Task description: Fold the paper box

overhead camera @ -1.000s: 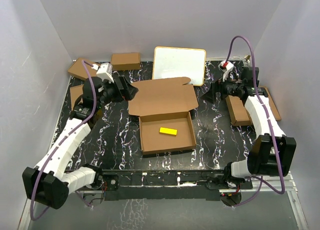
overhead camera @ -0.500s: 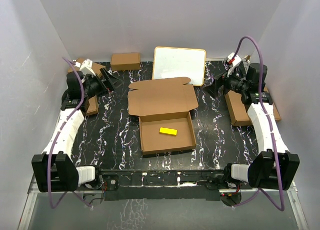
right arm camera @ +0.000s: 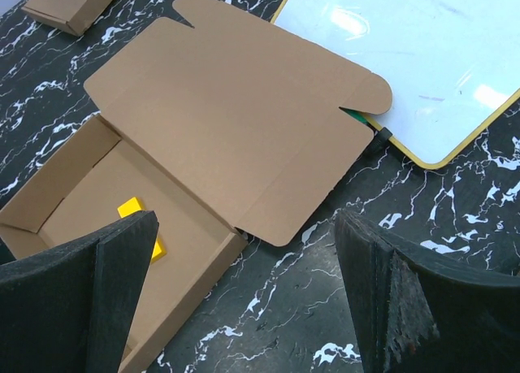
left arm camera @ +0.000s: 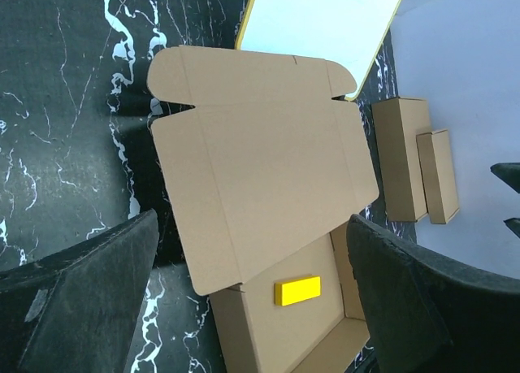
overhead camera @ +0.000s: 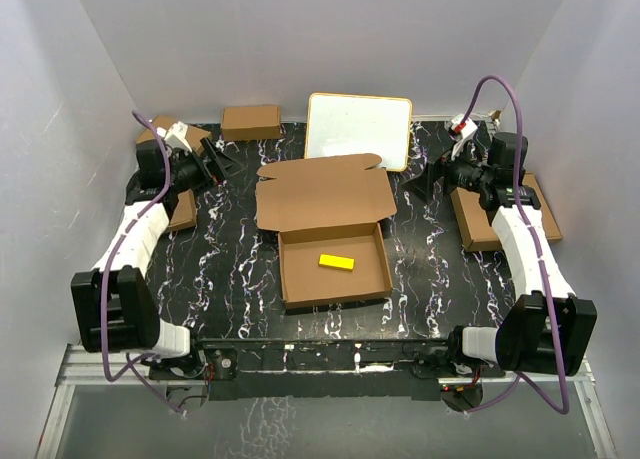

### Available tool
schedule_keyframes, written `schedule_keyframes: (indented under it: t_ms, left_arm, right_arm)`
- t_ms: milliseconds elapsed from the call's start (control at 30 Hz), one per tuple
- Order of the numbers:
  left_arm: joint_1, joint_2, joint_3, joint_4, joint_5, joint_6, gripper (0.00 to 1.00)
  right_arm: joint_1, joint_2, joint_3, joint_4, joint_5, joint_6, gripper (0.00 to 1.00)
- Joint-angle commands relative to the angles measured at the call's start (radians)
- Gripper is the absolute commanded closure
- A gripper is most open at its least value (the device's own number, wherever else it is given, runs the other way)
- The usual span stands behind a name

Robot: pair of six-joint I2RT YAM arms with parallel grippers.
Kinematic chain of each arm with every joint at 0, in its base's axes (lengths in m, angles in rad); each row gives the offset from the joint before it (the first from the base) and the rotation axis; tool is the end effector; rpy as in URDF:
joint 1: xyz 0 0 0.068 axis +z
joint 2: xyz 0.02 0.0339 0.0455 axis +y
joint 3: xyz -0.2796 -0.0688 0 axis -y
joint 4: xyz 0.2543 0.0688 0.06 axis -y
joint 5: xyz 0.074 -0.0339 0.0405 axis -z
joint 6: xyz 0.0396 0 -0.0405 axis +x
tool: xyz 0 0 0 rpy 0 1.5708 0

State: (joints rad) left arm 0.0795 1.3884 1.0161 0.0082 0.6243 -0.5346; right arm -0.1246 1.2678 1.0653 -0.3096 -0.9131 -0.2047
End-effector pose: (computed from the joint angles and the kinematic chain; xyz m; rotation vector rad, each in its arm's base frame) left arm 0.3280 0.0029 0.3141 -0.1735 1.9605 -0.9026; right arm 0.2851 -0.0041 0.3399 -0.6104 1.8429 0.7251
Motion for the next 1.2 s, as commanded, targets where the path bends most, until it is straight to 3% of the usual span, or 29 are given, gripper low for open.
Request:
schedule_keyframes:
  t_ms: [0, 1167]
  left_arm:
    - [0.012, 0.055, 0.053, 0.041, 0.063, 0.016, 0.03]
    - [0.043, 0.387, 0.374, -0.198, 0.035, 0.199, 0.04]
  right_arm:
    - [-0.002, 0.000, -0.008, 0.048, -0.041, 0.012, 0.01]
    - [-0.001, 0.027, -0.005, 0.022, -0.041, 0.012, 0.01]
